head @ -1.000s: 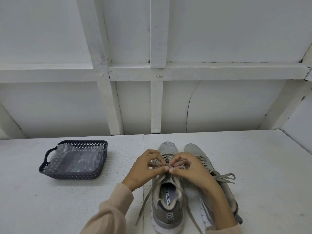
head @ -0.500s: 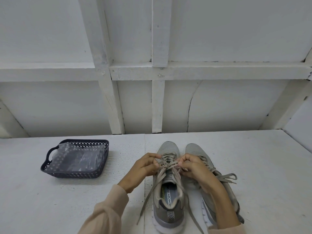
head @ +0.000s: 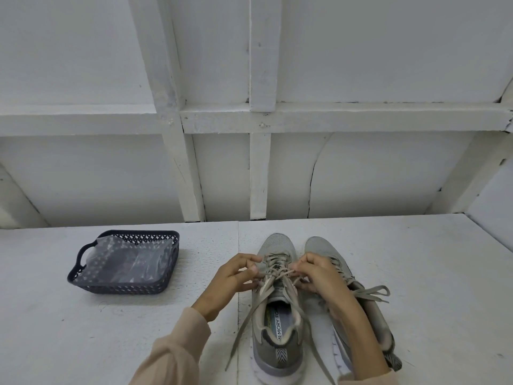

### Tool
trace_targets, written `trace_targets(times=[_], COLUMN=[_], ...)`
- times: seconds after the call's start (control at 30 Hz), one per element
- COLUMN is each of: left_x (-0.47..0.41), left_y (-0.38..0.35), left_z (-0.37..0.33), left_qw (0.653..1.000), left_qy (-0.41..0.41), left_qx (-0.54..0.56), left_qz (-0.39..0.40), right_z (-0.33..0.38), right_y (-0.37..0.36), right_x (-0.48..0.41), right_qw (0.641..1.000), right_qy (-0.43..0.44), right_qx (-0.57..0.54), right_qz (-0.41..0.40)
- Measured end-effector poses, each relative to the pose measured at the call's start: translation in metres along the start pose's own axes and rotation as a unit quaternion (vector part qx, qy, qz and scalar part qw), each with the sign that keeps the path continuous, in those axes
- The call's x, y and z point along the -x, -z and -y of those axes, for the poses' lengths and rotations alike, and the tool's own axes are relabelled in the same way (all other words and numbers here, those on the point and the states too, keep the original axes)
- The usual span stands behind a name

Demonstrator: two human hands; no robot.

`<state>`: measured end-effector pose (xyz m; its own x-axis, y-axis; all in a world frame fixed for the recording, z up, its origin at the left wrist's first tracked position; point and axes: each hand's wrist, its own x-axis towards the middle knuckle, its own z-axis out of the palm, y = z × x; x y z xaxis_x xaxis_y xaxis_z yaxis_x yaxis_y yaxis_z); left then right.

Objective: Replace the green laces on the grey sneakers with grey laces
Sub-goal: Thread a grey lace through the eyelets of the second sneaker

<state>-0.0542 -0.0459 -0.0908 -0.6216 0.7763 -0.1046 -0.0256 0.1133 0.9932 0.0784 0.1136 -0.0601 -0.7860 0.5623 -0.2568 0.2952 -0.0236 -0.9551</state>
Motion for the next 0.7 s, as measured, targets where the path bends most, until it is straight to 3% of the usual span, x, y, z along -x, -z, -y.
trace_targets(times=[0.13, 0.27, 0.47, 0.7], left_x=[0.003, 0.002, 0.008, 0.008], left_y=[-0.008, -0.013, -0.013, -0.013], left_z=[-0.009, -0.008, -0.008, -0.006], left_qw=[0.997, 0.988, 0.998, 0.998], left_qy=[-0.034, -0.088, -0.027, -0.021], left_qx=[-0.064, -0.122, -0.005, -0.001], left_qz=[-0.023, -0.019, -0.057, -0.066], right_z=[0.003, 0.001, -0.002, -0.001], right_y=[-0.002, 0.000, 0.002, 0.000], right_x=[0.006, 0.006, 0.005, 0.005], right_qw=[0.989, 0.988, 0.996, 1.000], right_qy=[0.084, 0.097, 0.028, -0.012], right_qx=[0.115, 0.113, 0.081, 0.015], right_qz=[0.032, 0.033, 0.019, 0.012])
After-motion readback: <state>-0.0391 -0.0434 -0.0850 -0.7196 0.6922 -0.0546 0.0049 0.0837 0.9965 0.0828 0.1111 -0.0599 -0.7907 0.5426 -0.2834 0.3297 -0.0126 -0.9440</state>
